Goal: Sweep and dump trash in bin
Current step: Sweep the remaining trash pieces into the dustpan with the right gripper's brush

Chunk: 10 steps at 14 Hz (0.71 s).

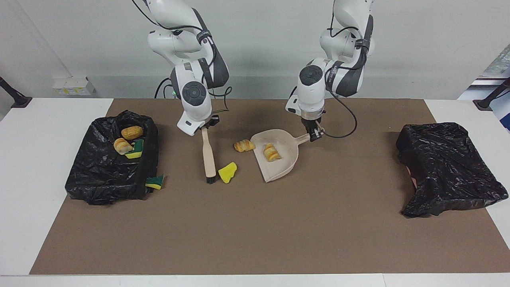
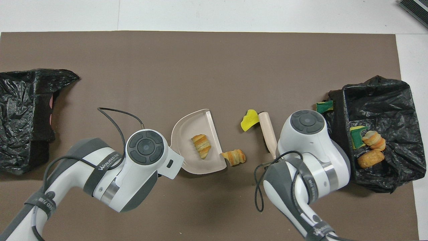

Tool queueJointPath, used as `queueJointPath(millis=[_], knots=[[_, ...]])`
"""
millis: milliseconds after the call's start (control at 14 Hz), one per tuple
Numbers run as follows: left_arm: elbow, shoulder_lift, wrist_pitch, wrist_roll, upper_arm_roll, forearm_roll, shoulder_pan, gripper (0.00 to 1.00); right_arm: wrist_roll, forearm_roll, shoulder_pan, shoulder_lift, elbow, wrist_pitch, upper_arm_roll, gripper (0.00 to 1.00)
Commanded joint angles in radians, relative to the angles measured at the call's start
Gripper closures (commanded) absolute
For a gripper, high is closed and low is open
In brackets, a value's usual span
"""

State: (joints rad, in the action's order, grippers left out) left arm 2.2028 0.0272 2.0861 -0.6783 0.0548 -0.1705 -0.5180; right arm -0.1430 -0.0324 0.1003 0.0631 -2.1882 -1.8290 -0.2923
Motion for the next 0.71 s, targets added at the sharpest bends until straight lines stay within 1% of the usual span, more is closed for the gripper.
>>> queueJointPath(millis=[0, 143, 286, 357, 429, 500, 643], knots=[[0.052, -0.046, 0.015, 0.016, 0.003, -0.009, -0.005, 1.00, -0.007, -0.075, 0.073, -0.029, -0.047, -0.019, -0.005, 1.00], [0.064, -0.043, 0.032, 0.020, 0.002, -0.009, -0.005, 1.00, -0.026, -0.138, 0.152, -0.029, -0.048, -0.027, -0.005, 1.00], [0.072, -0.027, 0.083, 0.013, 0.002, -0.009, 0.004, 1.00, -0.082, -0.219, 0.234, -0.028, -0.039, -0.097, -0.005, 1.00], [0.072, -0.024, 0.091, 0.011, 0.002, -0.009, 0.006, 1.00, -0.082, -0.266, 0.243, -0.026, -0.033, -0.125, -0.007, 1.00], [0.071, -0.024, 0.095, 0.011, 0.002, -0.009, 0.006, 1.00, -0.089, -0.289, 0.263, -0.016, -0.006, -0.118, -0.007, 1.00], [0.071, -0.023, 0.100, 0.013, 0.002, -0.009, 0.007, 1.00, -0.095, -0.290, 0.277, -0.010, 0.027, -0.096, -0.005, 1.00], [0.069, -0.021, 0.118, 0.011, 0.002, -0.007, 0.009, 1.00, -0.095, -0.276, 0.250, -0.009, 0.080, -0.035, 0.002, 1.00]])
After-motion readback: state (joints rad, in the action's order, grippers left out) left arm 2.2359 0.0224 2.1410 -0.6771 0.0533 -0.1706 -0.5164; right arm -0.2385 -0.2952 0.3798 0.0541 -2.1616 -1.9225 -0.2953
